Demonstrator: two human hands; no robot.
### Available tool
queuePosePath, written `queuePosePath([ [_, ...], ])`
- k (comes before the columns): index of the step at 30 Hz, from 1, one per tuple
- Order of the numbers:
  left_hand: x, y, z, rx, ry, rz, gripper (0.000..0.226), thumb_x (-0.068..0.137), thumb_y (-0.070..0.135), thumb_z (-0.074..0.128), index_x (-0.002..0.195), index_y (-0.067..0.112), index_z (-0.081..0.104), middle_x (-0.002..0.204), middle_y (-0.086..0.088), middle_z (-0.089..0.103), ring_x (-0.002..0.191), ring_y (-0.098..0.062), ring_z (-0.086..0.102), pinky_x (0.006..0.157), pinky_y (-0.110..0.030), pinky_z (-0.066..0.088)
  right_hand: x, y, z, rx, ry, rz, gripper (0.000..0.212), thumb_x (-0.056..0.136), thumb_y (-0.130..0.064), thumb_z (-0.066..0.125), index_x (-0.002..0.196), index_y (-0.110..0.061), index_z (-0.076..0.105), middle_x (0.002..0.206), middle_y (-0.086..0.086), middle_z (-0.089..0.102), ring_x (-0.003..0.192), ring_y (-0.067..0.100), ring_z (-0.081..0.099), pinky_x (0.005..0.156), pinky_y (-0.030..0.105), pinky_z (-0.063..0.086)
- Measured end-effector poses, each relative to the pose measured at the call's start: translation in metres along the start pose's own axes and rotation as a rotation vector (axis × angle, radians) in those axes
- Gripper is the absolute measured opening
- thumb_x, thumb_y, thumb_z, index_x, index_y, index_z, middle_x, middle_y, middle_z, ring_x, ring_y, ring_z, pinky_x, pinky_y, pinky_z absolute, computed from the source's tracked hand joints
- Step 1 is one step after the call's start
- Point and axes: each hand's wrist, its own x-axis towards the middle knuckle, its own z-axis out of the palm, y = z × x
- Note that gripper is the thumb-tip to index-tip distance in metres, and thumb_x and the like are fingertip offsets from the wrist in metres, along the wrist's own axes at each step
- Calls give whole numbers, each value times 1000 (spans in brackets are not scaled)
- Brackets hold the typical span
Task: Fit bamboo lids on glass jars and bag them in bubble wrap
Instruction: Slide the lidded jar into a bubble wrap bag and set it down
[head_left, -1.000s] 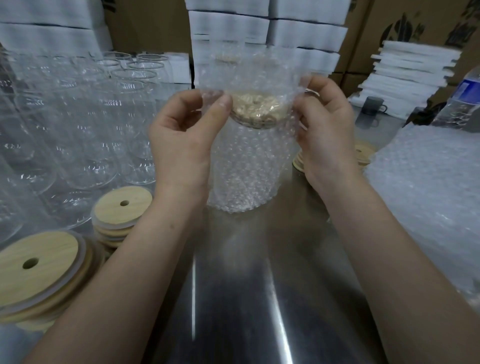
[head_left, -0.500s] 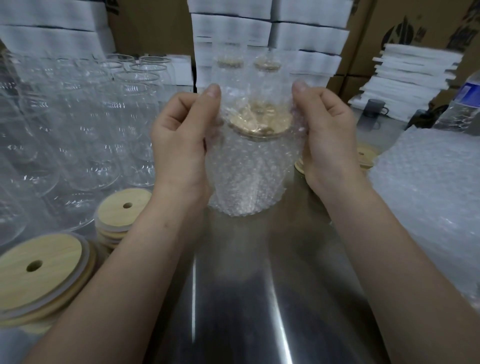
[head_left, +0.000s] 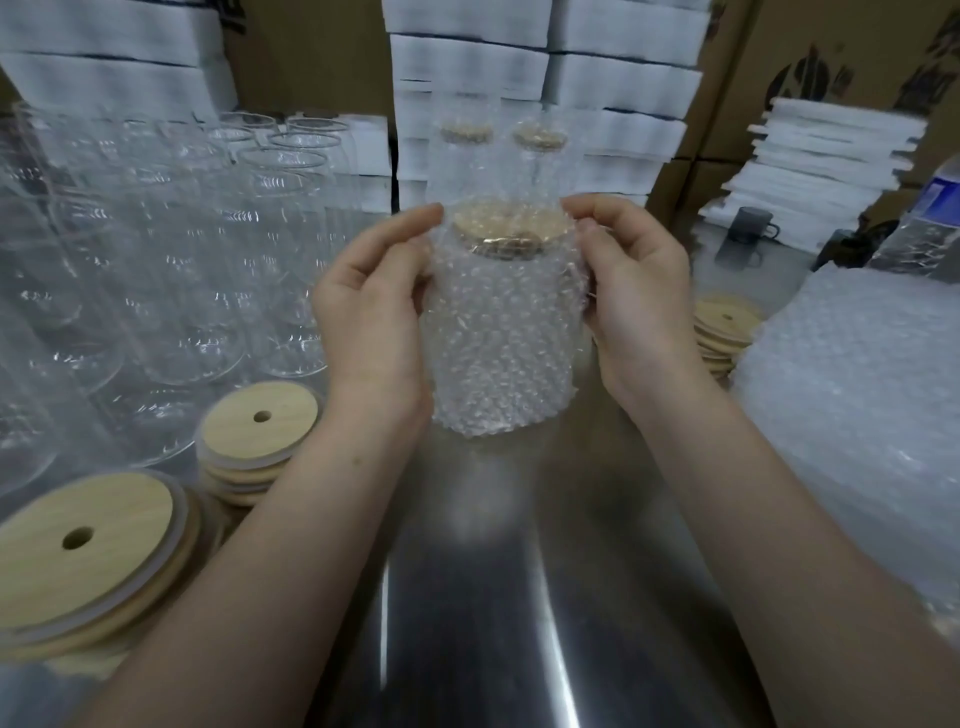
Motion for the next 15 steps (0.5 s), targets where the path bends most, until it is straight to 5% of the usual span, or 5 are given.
queuePosePath([
  [4,-7,-9,3,52,2,-63,23,93,0,57,108,6,72,110,-14,72,106,-28,67,100,-41,51,-1,0,1,-202,66,-55,28,101,-11,46,94,-22,70,69,-4,63,55,6,52,52,23,42],
  [9,-12,-15,4,18,-1,-61,25,96,7,58,119,7,68,121,-13,69,119,-28,62,107,-51,45,-8,-7,-1,-293,0,-119,27,97,-31,54,77,-17,66,65,-5,56,63,7,52,64,28,43],
  [11,-13,-17,4,-20,-14,-40,23,95,4,58,115,9,68,121,-13,69,120,-27,62,108,-48,44,-11,-8,3,-296,-124,-120,18,94,-42,59,100,-29,71,86,-20,70,84,-8,63,77,17,49],
  [15,-15,-21,3,-10,-20,40,28,93,0,60,104,23,70,120,-6,69,119,-15,62,107,-35,46,-7,-1,15,-323,-278,-73,58,80,-45,77,129,-24,55,121,-13,66,115,2,60,100,28,48],
])
